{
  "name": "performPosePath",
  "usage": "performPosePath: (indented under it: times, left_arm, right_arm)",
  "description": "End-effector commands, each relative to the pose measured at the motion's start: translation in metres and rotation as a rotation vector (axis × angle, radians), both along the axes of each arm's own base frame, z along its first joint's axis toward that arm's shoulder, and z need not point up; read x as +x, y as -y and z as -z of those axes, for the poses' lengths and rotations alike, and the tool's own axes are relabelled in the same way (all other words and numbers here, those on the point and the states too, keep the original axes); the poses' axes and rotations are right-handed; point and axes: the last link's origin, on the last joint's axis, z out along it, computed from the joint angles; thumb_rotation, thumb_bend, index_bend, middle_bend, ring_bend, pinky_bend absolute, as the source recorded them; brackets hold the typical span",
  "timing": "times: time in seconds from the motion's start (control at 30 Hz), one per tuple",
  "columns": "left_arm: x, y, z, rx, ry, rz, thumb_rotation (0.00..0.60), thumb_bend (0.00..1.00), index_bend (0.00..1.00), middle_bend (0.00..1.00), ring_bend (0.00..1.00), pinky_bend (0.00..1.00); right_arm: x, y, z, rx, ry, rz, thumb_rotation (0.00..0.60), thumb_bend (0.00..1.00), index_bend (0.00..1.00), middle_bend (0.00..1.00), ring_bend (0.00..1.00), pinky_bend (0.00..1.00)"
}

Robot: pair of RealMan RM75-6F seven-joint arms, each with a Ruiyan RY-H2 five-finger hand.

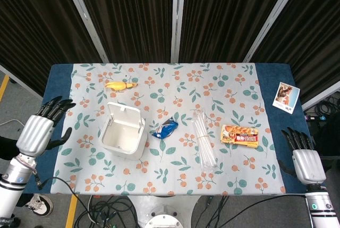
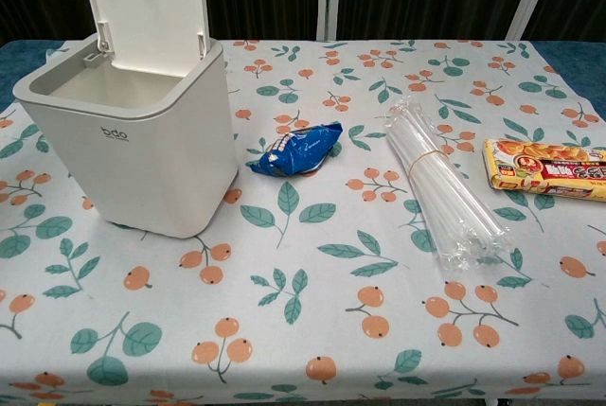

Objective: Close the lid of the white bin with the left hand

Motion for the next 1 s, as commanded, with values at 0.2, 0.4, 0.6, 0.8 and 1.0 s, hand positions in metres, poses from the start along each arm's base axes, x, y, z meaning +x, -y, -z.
performPosePath:
  times: [0.2, 0.4, 0.6, 0.8, 1.0]
  left_arm:
    - [0.063, -0.025, 0.009, -0.114, -0.041, 0.161, 0.593, 0.48, 0.15, 0.13, 0.05, 0.17]
    - [0.082, -0.032, 0.027, -0.19, -0.084, 0.206, 0.596, 0.48, 0.15, 0.13, 0.05, 0.17]
    - [0.091, -0.04, 0.036, -0.216, -0.118, 0.218, 0.598, 0.49, 0.15, 0.13, 0.05, 0.17]
    - [0.095, -0.047, 0.041, -0.235, -0.165, 0.206, 0.596, 0.51, 0.15, 0.13, 0.05, 0.17]
    - [0.095, -0.051, 0.045, -0.246, -0.193, 0.186, 0.597, 0.51, 0.15, 0.15, 0.05, 0.16]
  right_arm:
    - [-0.004, 0.0, 0.0, -0.002, 0.004, 0.008, 0.6, 0.19, 0.0, 0.0, 0.0, 0.0]
    - [-0.007, 0.0, 0.0, -0.001, 0.007, 0.017, 0.6, 0.19, 0.0, 0.0, 0.0, 0.0]
    - [-0.009, -0.001, -0.001, -0.003, 0.009, 0.02, 0.6, 0.19, 0.0, 0.0, 0.0, 0.0]
    - [-0.012, -0.001, 0.0, -0.001, 0.011, 0.026, 0.6, 0.19, 0.0, 0.0, 0.0, 0.0]
    - [-0.013, -0.001, 0.002, 0.002, 0.013, 0.027, 0.6, 0.19, 0.0, 0.0, 0.0, 0.0]
